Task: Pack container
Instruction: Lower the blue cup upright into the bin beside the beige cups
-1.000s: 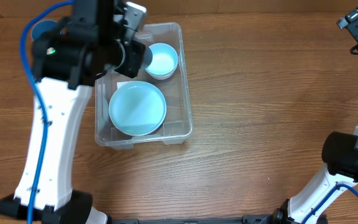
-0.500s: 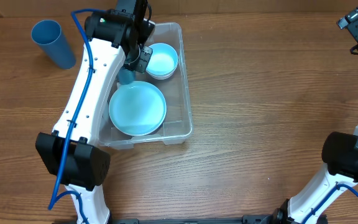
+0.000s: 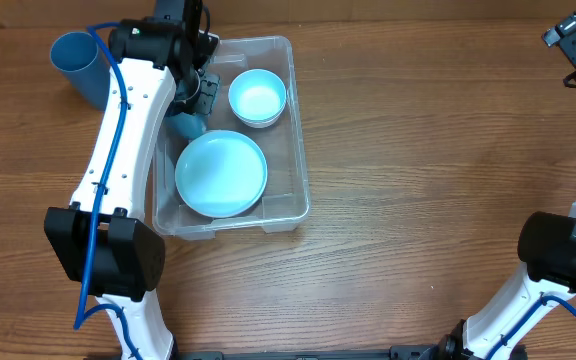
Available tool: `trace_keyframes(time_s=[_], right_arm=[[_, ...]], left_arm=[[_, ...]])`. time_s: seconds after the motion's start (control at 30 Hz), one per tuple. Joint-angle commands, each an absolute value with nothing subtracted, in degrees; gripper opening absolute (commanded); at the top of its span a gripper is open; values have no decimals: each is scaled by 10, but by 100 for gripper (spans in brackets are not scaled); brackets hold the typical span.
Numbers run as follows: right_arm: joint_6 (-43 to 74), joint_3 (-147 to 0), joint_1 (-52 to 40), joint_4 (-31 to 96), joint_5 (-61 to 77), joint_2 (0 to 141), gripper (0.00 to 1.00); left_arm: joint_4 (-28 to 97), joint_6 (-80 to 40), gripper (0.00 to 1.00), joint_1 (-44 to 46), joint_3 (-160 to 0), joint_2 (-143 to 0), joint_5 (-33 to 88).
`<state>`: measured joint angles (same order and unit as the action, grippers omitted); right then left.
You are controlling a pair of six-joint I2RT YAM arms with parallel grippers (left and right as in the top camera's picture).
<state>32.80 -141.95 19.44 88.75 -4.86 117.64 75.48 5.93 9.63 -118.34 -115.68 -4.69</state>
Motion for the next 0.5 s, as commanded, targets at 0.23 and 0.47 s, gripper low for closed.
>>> trace_keyframes(time_s=[0.23,0.47], right_arm=[[331,-1425,194,886,-53,1170,100],[331,-1425,194,886,-53,1170,100]], left_arm=[[719,51,4,87,-1115,-1166,-59],[759,51,4,87,-1115,-1166,-55]])
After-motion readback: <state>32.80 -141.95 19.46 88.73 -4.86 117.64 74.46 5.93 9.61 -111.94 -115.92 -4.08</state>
